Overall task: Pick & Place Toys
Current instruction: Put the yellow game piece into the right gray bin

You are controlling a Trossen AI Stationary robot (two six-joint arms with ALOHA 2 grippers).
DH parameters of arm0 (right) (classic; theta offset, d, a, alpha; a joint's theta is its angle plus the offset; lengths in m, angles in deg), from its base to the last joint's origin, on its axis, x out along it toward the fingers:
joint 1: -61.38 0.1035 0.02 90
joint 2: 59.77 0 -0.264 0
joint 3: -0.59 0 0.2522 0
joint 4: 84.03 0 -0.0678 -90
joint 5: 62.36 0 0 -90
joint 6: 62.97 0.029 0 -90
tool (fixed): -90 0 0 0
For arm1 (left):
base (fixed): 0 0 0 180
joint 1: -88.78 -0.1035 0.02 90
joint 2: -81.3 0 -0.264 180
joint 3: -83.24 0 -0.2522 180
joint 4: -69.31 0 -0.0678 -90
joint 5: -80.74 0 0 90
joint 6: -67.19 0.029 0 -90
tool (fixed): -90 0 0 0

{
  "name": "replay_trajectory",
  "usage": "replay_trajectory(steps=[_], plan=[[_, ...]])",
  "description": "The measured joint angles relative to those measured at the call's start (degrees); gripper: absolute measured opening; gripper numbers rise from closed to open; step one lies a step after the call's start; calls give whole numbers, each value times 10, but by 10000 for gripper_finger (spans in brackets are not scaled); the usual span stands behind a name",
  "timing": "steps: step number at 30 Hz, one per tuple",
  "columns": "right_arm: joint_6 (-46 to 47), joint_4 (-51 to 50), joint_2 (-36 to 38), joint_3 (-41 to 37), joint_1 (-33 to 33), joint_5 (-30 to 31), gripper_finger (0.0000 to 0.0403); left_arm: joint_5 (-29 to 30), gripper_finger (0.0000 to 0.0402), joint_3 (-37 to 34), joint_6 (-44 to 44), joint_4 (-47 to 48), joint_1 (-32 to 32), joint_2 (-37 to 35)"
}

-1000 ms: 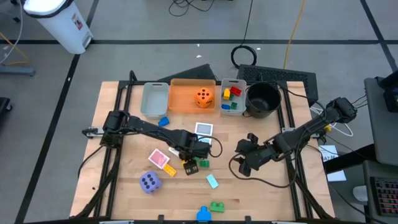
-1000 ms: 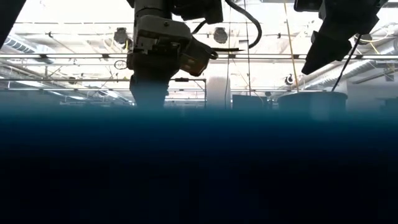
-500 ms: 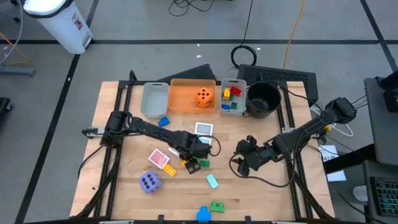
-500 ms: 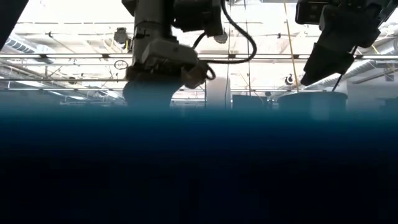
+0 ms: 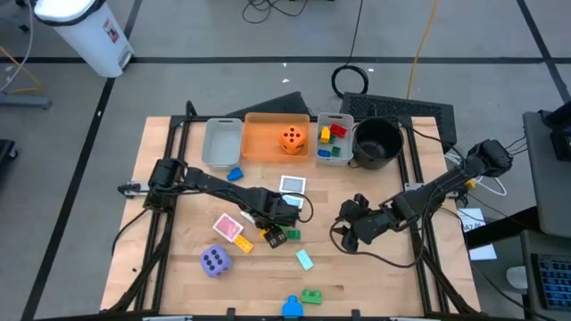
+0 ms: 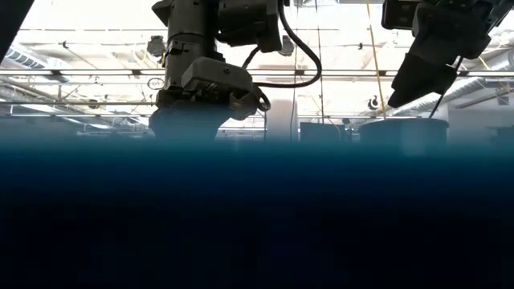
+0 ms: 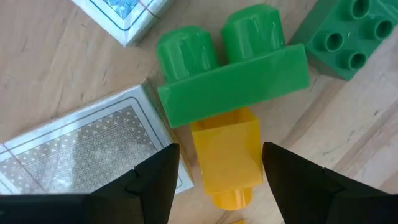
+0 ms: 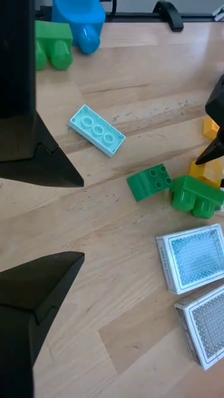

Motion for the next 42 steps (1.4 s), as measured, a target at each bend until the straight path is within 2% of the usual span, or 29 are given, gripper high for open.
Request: replay_trajectory(steps=[4,11,18,22,25,29,35,38,42], plan=[[0,0,0,0,0,0,169,0,220,0,-5,-1,3,1],[0,0,0,0,0,0,169,-12,135,-4,-9,1,5,6],[-2,14,0,0,0,0,169,-20,134,-3,9,19,5,-12],[-14,44,0,0,0,1,169,-19,152,-2,19,23,4,-52],[-32,88,0,0,0,1,169,3,155,-2,24,19,5,-90],[-68,191,0,0,-8,0,169,25,138,-1,58,-21,5,-153],[-183,418,0,0,-30,-17,169,42,138,-1,97,-86,3,-223],[-232,479,1,2,-44,-41,169,15,152,-1,120,-122,2,-232],[-286,458,0,15,-52,-59,169,-81,153,-1,128,-197,-3,-230]])
